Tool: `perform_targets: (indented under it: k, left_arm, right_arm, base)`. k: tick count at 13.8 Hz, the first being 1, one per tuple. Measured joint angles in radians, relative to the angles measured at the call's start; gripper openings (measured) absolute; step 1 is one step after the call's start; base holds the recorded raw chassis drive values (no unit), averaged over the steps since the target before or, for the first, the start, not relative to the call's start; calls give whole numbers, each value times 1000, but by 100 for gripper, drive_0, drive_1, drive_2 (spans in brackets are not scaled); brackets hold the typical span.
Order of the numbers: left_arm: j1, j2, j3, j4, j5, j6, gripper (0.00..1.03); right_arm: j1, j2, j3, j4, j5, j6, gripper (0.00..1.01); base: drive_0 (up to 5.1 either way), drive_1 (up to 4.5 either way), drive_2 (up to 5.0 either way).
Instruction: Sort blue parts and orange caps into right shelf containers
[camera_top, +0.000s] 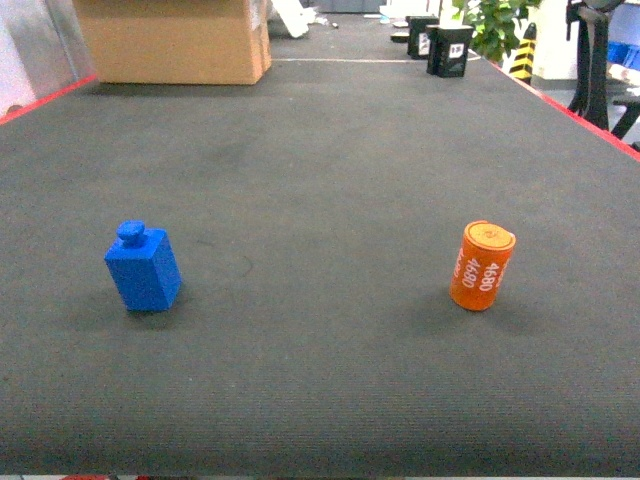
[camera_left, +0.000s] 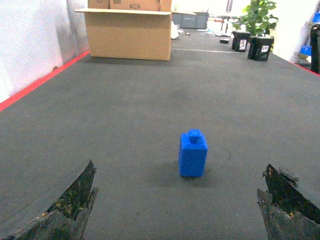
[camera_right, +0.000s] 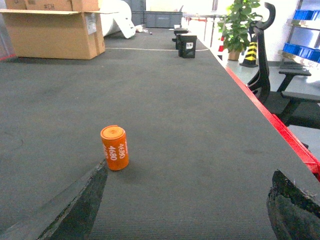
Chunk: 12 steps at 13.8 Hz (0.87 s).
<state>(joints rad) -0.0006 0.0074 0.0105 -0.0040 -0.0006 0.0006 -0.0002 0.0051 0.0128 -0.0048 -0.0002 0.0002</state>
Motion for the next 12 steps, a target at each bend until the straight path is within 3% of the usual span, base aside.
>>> perform_targets:
  k: [12]
  left_arm:
    - [0, 0, 0, 0, 0, 0, 98]
  right_arm:
    - [0, 0, 0, 0, 0, 0, 98]
  base:
    - [0, 0, 0]
